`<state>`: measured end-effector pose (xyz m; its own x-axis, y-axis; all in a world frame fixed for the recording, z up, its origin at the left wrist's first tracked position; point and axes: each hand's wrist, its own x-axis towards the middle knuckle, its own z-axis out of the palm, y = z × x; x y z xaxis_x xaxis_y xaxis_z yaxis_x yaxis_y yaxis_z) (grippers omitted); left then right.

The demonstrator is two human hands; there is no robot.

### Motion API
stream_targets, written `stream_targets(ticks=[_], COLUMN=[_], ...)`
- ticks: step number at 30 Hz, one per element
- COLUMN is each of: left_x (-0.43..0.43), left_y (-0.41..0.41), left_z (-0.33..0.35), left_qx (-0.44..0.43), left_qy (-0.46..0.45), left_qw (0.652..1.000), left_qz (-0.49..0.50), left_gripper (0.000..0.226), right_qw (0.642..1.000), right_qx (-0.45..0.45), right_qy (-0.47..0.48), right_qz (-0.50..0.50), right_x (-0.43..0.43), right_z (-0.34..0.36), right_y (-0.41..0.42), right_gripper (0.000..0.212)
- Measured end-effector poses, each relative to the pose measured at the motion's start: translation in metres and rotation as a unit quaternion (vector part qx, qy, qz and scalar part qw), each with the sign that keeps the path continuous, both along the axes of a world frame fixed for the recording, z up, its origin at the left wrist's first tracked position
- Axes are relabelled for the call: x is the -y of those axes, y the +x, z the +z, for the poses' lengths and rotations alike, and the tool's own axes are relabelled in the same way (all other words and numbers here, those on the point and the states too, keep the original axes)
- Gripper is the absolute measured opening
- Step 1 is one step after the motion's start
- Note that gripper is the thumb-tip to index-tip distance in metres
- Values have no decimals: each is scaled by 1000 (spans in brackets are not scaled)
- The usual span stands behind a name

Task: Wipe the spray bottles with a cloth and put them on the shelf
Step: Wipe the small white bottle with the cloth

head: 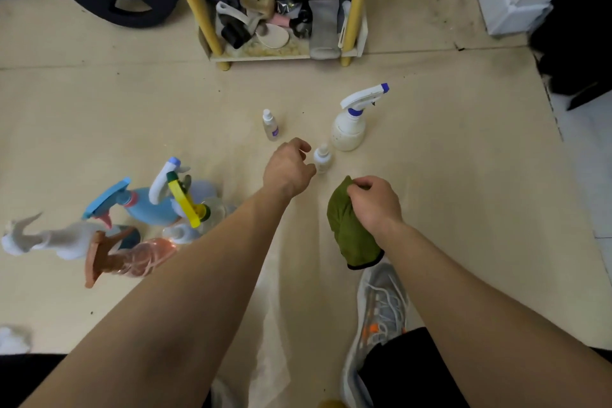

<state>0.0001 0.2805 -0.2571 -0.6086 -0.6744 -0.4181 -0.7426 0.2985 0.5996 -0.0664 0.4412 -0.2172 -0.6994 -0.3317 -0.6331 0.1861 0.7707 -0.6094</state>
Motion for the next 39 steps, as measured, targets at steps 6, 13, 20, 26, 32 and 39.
stream_targets(ticks=[6,13,20,26,32,39], left_x=[6,9,26,58,72,66], left_y=[-26,-18,14,55,99,150], left_z=[-35,-40,28,143,254,326], left_qx=[-23,-86,-124,-145,-196,-314], left_qy=[-42,-65,-32,30,94,183], left_qw=[998,993,991,988,975,931], left_qz=[-31,-53,-38,-53,-35,25], left_gripper=[39,21,21,16,24,12], right_qw=[1000,999,1000,996,980,955], right_qx=[15,27,10,-21,-31,26], right_qy=[21,36,6,-80,-188,-294], right_qz=[-10,-14,7,34,53,4], right_x=[5,11,22,32,44,53], right_z=[-29,-34,24,125,226,285], right_y=[-15,-15,-4,15,39,61], right_gripper=[28,30,21,15,20,26])
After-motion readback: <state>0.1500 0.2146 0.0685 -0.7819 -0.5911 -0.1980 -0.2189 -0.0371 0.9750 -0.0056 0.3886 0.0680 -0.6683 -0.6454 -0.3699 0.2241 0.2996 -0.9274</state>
